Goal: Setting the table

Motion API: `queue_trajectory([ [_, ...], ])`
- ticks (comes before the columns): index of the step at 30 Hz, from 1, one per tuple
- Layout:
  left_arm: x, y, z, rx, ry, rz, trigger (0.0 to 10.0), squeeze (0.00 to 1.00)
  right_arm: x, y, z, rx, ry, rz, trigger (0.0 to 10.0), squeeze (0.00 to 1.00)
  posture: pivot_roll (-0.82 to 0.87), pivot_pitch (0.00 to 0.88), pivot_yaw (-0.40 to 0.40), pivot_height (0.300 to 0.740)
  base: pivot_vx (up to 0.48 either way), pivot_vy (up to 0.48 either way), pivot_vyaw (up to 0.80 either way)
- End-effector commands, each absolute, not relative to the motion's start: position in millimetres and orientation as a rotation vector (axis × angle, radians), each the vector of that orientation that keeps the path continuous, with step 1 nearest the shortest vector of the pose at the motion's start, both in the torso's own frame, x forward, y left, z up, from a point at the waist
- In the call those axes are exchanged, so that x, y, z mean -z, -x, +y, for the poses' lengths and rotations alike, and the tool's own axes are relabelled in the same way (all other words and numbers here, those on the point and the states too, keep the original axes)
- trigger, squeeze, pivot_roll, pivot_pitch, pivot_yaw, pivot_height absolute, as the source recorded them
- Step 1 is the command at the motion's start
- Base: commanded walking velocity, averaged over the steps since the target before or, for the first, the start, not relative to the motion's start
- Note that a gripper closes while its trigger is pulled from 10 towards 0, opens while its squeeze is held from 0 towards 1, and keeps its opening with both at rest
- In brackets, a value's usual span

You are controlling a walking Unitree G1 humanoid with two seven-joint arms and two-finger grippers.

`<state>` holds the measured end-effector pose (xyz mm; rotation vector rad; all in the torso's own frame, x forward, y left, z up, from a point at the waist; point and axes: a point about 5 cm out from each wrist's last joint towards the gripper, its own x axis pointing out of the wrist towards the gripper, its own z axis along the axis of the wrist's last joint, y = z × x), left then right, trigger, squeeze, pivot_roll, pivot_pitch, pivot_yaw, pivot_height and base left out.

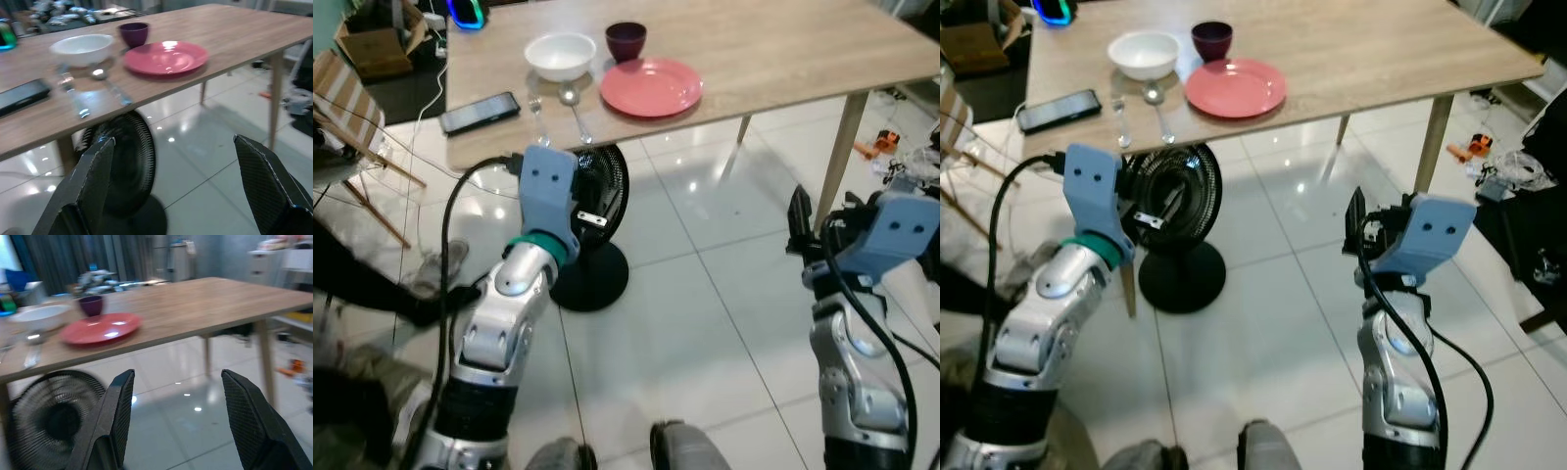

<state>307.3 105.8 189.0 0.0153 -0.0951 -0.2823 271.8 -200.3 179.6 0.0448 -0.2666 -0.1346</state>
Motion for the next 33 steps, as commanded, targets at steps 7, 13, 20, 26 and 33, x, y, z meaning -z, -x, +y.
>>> queue_trajectory([
  [7,-187.2,-308.4,101.1,0.296,0.015,-0.062,10.0,0.0,-177.3,-271.5,-200.1,0.135,-0.053,-0.257,10.0,0.0,-0.13,0.004,0.116,0.74,0.0,0.0,0.0],
  [13,-189.6,-310.9,100.3,0.287,0.037,-0.057,10.0,0.0,-176.8,-271.1,-200.1,0.133,-0.075,-0.254,10.0,0.0,-0.13,0.005,0.116,0.74,0.0,0.0,-0.8],
  [20,-189.3,-311.2,100.2,0.284,0.033,-0.054,10.0,0.0,-176.6,-271.1,-200.4,0.134,-0.073,-0.252,10.0,0.0,-0.13,0.005,0.116,0.74,0.0,0.0,-0.8],
  [26,-186.5,-311.4,100.9,0.286,-0.007,-0.048,10.0,0.0,-174.7,-270.5,-202.4,0.148,-0.067,-0.243,10.0,0.0,-0.13,0.006,0.117,0.74,0.0,0.0,-0.8],
  [33,-166.2,-312.3,107.5,0.323,-0.123,0.04,10.0,0.0,-168.5,-268.8,-202.8,0.151,-0.062,-0.222,10.0,0.0,-0.13,0.008,0.118,0.74,0.0,0.0,-0.8],
])
